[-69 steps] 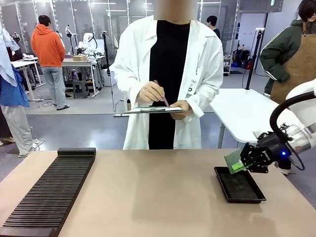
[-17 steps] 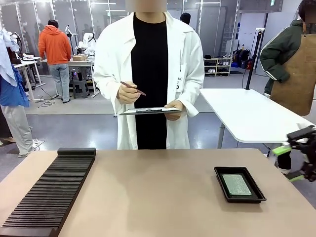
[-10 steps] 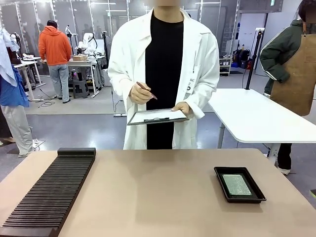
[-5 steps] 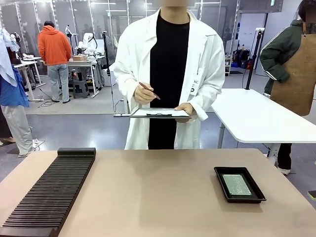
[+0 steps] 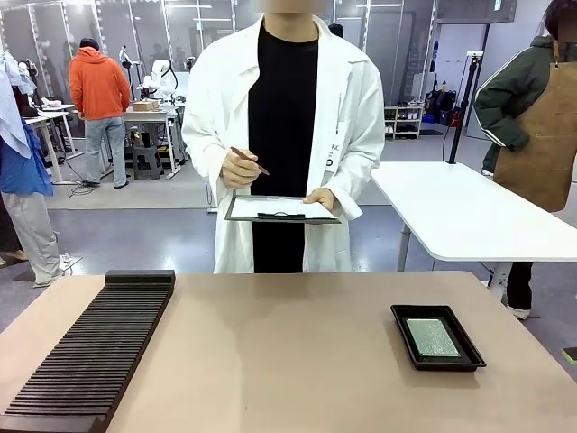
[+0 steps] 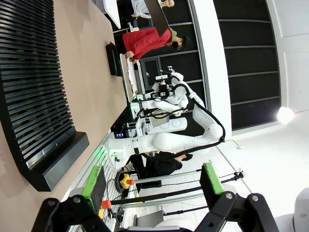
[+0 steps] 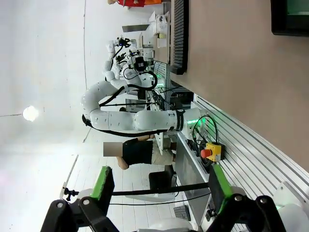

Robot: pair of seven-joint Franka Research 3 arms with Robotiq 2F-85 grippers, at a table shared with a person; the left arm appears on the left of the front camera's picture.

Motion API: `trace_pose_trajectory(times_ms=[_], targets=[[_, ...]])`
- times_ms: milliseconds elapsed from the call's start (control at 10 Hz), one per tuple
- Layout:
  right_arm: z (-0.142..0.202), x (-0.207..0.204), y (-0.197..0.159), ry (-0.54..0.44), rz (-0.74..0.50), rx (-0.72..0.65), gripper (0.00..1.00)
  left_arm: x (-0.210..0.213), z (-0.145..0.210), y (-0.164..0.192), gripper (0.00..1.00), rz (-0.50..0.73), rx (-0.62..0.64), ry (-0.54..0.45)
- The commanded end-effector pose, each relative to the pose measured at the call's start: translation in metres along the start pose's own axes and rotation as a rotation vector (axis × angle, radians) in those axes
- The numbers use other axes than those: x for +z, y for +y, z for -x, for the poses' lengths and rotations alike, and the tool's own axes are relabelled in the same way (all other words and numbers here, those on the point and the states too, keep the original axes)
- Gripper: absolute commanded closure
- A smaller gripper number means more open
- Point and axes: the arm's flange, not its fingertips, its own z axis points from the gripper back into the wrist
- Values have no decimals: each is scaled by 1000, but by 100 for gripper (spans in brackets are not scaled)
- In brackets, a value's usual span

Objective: Inspect the PCB.
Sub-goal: Place the Blank PCB in the ESD tray.

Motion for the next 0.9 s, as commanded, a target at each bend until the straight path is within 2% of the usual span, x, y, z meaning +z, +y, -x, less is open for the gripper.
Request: trace_pose_trajectory(times_ms=[0,800], targets=[[2,0,3,5,15,-8,0,0,-1,0,0,-5,-3,-3],[2,0,3,5,15,-8,0,0,-1,0,0,-5,-3,-3]])
